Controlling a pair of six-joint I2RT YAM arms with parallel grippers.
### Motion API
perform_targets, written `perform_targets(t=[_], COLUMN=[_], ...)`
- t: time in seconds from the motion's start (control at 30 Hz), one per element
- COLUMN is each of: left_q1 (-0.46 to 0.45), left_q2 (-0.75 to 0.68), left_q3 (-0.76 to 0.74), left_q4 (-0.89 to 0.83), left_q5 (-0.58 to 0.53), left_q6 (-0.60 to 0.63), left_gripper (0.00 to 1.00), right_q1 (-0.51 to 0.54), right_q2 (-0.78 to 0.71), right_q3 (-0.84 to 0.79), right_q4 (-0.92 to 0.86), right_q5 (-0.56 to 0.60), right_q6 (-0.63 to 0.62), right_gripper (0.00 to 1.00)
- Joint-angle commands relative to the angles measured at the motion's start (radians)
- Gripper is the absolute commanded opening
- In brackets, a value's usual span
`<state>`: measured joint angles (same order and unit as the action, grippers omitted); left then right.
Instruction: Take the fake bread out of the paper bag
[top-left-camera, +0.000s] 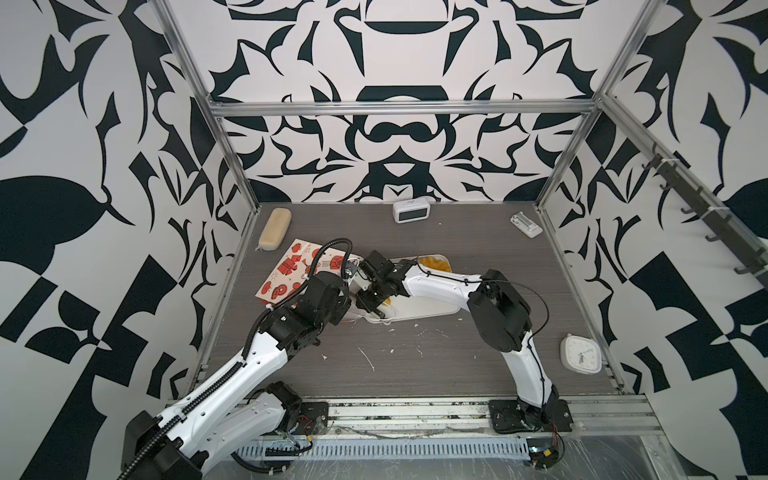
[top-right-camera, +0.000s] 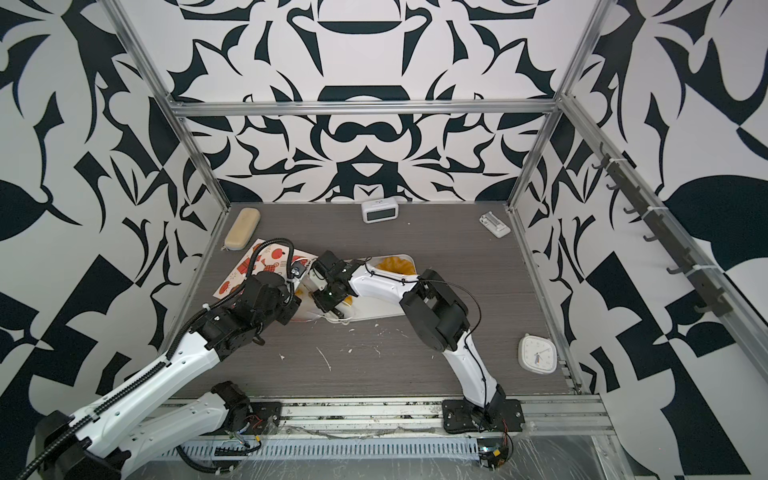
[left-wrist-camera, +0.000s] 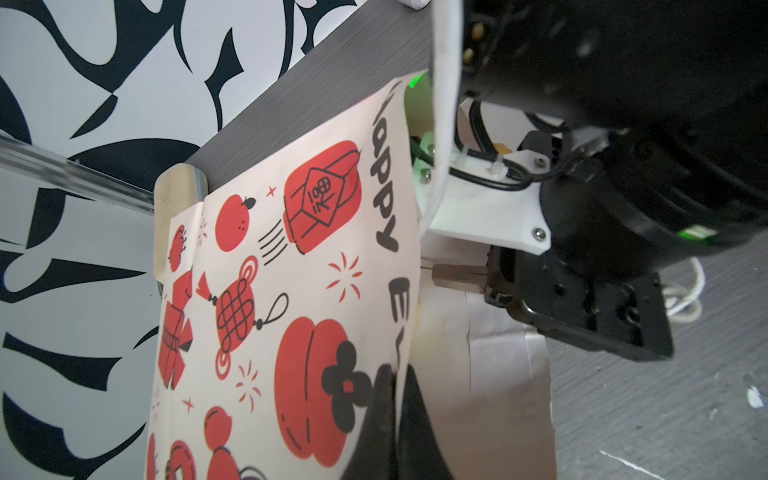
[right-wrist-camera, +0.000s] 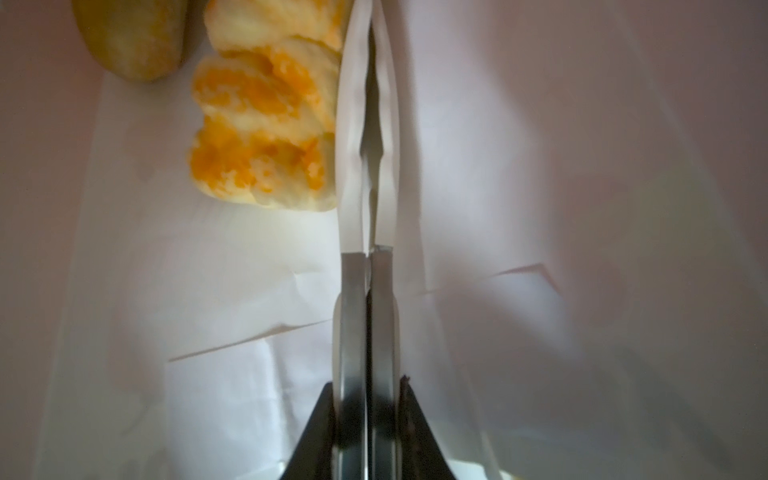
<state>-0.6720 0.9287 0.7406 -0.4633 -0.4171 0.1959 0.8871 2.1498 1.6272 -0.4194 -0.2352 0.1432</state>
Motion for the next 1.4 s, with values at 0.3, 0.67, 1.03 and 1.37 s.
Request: perform_targets(t=[0.3,0.67,1.03,1.37], left_q1=[-0.021,-0.047,-0.067,-0.067], left_q2=[0.093,0.059,-0.05,-0.073], left_q3=[0.062,0.011,-0.057,-0.074], left_q4=[0.016,0.054,0.025,0.045], left_q5=[0.099,0.101,0.075,0.069], left_q6=[0.092,0.184,0.203,0.207], left_gripper=[0.0,0.0,0.0,0.0], right_q1=[0.074,0.163,0.144,0.066], right_q2=[-0.173,-0.204,-0.18,-0.157], right_q3=[-0.16,-0.282,-0.23,-0.182], right_q4=[0.095,0.239,0.313,0.286], right_q5=[0.225,0.381,0.413,0.174], right_q6=[-0.004,0.223,0.148,-0.006], right_gripper=[0.04,0.04,0.04,0.02])
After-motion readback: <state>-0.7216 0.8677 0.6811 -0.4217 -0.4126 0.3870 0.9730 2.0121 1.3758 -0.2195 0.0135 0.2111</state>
